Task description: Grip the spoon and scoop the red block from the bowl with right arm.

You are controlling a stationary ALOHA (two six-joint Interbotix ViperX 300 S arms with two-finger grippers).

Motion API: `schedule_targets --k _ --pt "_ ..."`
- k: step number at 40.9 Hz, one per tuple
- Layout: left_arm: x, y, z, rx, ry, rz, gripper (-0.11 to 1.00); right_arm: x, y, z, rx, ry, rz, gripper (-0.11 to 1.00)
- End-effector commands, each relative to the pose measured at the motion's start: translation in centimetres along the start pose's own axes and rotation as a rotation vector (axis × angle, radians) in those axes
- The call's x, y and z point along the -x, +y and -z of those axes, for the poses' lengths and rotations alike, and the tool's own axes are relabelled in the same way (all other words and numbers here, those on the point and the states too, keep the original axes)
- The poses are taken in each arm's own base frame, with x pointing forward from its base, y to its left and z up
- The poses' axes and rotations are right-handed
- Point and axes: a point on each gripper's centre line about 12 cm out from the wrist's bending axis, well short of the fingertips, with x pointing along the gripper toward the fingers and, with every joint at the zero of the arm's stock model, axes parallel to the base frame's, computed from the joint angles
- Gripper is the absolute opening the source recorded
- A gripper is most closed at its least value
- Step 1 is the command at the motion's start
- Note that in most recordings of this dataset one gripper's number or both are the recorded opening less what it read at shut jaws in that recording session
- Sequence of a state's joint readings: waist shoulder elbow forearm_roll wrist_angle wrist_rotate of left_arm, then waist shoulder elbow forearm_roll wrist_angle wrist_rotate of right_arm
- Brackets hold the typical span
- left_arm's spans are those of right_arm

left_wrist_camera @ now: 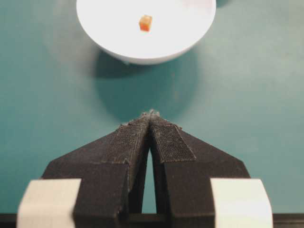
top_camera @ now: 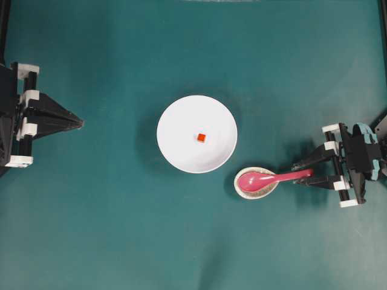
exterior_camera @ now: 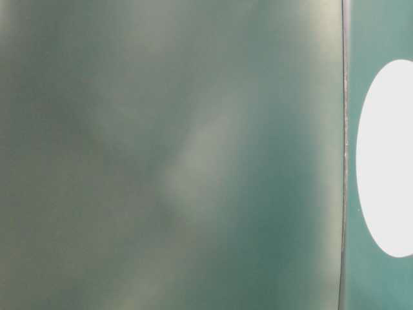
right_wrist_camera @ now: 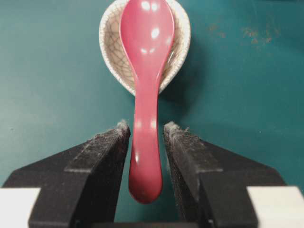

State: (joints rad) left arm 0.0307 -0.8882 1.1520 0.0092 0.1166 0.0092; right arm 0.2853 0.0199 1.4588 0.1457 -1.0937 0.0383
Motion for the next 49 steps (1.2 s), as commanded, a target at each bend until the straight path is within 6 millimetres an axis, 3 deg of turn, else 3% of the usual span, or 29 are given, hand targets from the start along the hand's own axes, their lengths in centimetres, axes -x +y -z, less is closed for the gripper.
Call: schedule_targets --k 1,49 --pt "-0.02 0.05 -0.69 -0.002 -0.017 -0.002 0.00 -0.20 0.12 -0.33 -0.001 -0.020 -0.005 0.43" --pt "-0.02 0.05 -0.67 -0.006 -0.015 -0.002 0.00 -0.41 0.17 -0.48 -0.001 -0.026 -0.006 0.36"
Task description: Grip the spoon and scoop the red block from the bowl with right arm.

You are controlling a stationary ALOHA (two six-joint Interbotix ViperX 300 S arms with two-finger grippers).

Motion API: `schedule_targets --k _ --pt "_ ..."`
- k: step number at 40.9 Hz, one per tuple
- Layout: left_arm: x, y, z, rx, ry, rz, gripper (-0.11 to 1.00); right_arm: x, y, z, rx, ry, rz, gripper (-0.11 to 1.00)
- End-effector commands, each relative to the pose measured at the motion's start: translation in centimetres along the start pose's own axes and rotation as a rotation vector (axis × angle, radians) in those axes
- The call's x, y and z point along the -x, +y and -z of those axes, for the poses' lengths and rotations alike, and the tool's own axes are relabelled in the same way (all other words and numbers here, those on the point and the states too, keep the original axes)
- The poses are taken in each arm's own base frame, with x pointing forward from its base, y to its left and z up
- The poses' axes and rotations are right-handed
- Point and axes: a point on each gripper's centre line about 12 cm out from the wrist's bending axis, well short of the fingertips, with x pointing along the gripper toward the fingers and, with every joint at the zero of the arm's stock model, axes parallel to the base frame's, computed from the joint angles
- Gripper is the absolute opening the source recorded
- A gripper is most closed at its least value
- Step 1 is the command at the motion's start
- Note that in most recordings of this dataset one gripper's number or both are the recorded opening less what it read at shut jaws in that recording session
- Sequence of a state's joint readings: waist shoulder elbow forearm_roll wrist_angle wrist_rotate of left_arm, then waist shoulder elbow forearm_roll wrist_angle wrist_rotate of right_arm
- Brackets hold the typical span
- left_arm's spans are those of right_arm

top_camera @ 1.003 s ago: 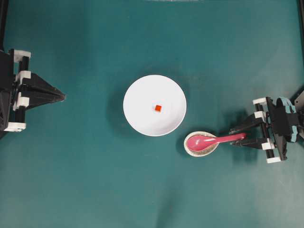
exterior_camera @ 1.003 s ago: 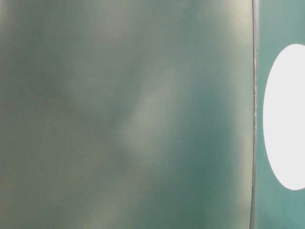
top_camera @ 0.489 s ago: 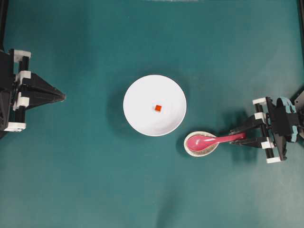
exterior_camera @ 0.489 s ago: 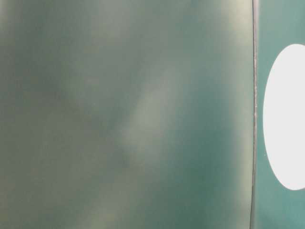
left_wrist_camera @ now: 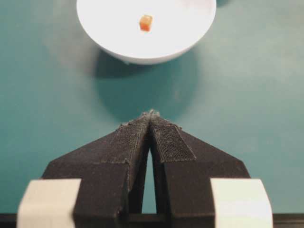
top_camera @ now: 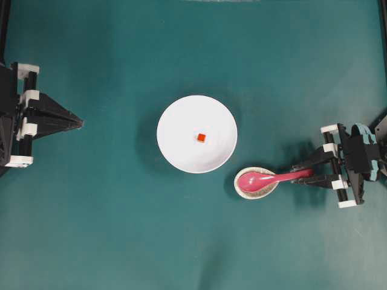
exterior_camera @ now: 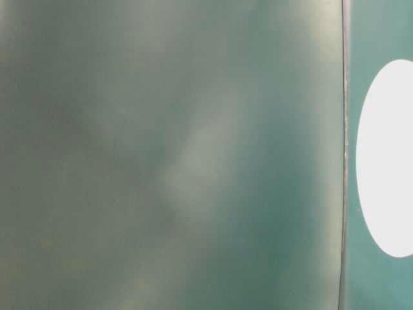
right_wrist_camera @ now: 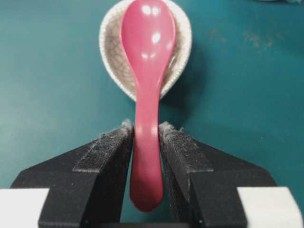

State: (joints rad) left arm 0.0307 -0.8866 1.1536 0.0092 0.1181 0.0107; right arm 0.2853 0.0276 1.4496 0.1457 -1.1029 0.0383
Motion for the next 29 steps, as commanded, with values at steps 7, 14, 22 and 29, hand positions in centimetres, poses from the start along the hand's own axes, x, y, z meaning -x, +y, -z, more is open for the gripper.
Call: schedule_targets --k 7,14,22,29 --pt "0.02 0.05 -0.77 -0.004 -0.020 -0.002 0.00 -0.14 0.10 -0.30 -0.003 -0.015 -0.004 0.33" --pt "0.01 0.05 -0.74 -0.004 -0.017 -0.002 0.00 -0.14 0.13 -0.26 -0.001 -0.012 -0.005 0.25" --pt "0.01 0.05 -0.70 -0.004 -0.014 -0.002 0.00 -0.18 0.10 -0.28 -0.003 -0.012 -0.004 0.24" --pt "0.01 0.05 -0.70 -0.004 -0.014 -0.002 0.00 -0.38 0.15 -0.50 -0.009 -0.021 -0.005 0.24"
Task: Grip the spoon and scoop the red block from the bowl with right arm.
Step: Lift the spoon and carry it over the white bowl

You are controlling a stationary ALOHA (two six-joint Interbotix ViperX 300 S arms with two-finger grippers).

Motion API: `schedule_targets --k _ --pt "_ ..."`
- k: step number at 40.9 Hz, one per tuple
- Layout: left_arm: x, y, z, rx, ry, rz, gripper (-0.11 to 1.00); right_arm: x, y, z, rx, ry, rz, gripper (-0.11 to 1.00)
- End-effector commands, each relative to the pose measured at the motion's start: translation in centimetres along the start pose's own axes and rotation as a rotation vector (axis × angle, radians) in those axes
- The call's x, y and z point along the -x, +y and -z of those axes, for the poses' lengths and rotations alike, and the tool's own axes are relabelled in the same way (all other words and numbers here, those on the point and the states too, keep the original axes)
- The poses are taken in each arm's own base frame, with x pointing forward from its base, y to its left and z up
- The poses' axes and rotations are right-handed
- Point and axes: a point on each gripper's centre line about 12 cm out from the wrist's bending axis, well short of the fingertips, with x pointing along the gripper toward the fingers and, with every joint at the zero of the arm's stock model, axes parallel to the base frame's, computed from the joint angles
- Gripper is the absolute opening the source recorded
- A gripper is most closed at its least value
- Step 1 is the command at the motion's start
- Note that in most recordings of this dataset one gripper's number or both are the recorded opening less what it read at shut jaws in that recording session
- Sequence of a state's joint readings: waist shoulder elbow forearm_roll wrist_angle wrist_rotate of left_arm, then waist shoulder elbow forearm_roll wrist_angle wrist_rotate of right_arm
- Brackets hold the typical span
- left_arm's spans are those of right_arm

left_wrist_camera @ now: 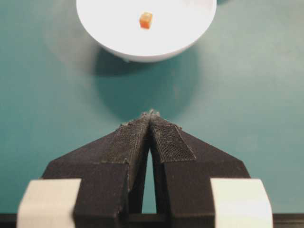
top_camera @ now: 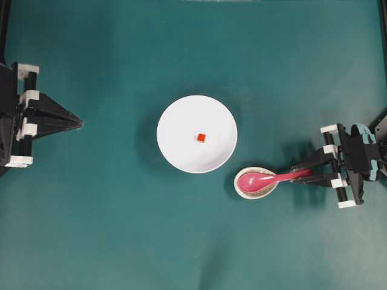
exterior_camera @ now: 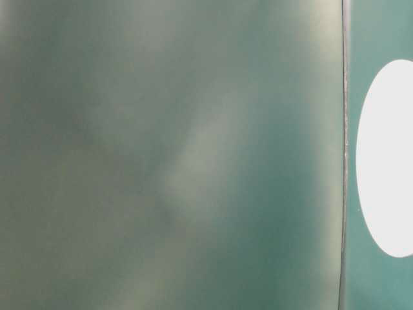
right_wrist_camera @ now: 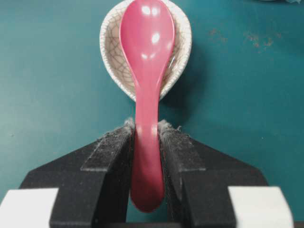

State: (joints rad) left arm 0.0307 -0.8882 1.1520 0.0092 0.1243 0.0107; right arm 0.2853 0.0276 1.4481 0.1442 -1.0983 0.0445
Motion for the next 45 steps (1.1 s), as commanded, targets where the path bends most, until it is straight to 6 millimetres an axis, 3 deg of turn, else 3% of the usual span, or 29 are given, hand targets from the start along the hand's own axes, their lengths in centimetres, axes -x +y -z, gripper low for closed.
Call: schedule_targets --k 1,21,32,45 --pt "0.0 0.0 -0.7 -0.004 -0.017 -0.002 0.00 -0.4 0.1 -0.5 -0.005 -0.024 -0.004 0.24" --pt "0.0 0.3 -0.6 -0.003 -0.013 -0.015 0.00 -2.2 0.6 -3.4 -0.045 -0.020 -0.003 0.24" --pt "0.0 0.3 -0.7 -0.007 -0.015 -0.015 0.00 -1.0 0.4 -4.9 -0.069 -0.002 -0.003 0.24" --pt "0.0 0.4 -0.6 -0.006 -0.013 -0.017 0.00 0.3 -0.8 -8.0 -0.122 0.005 0.036 0.24"
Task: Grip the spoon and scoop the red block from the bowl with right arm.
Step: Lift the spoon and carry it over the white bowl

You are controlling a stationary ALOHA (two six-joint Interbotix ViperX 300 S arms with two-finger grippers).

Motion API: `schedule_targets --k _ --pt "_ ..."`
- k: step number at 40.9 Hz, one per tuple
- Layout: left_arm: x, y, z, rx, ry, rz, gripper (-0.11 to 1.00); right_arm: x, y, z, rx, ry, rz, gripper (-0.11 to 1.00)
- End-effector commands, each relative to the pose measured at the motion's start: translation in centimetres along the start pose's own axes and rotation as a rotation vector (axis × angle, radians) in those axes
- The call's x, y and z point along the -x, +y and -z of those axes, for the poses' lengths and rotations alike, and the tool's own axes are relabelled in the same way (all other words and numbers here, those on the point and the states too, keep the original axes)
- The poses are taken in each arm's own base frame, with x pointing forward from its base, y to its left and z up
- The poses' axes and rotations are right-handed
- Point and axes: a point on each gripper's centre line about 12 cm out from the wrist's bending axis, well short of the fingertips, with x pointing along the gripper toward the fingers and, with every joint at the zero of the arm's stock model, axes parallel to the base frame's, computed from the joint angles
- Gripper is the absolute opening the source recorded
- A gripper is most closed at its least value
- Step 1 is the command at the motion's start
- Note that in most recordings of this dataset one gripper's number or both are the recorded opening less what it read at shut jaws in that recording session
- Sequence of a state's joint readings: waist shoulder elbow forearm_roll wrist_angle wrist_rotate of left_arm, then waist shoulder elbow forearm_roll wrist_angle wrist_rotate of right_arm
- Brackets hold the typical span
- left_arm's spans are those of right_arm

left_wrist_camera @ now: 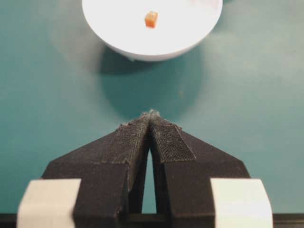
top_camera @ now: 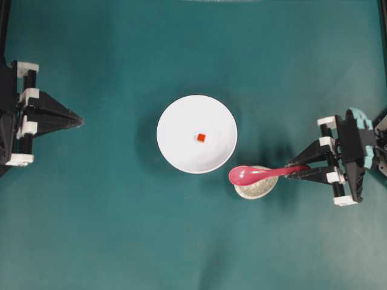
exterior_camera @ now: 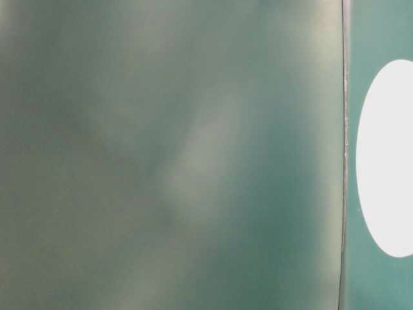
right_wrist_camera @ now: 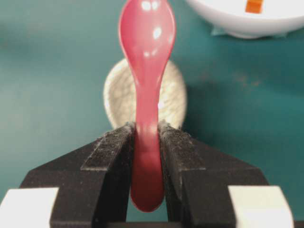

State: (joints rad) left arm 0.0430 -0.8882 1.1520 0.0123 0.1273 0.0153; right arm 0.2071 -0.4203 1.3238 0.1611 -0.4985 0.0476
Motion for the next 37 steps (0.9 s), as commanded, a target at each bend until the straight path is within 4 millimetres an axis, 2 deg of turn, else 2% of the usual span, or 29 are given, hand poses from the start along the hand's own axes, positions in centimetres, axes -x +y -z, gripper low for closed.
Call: schedule_targets --k 1,13,19,31,37 --pt "0.0 0.1 -0.8 -0.003 -0.020 -0.004 0.00 0.2 -0.3 -2.0 -0.021 -0.017 0.015 0.24" --pt "0.0 0.1 -0.8 -0.003 -0.021 -0.004 0.00 1.7 -1.1 -6.8 -0.060 0.068 0.055 0.24" --pt "0.1 0.1 -0.8 -0.003 -0.023 -0.004 0.00 2.2 -1.1 -8.5 -0.066 0.111 0.061 0.24" --pt "0.1 0.1 -0.8 -0.003 -0.024 -0.004 0.00 2.1 -1.2 -11.6 -0.074 0.122 0.072 0.24" --pt "0.1 0.1 -0.8 -0.003 -0.024 -0.004 0.00 1.7 -1.5 -12.6 -0.080 0.110 0.084 0.24"
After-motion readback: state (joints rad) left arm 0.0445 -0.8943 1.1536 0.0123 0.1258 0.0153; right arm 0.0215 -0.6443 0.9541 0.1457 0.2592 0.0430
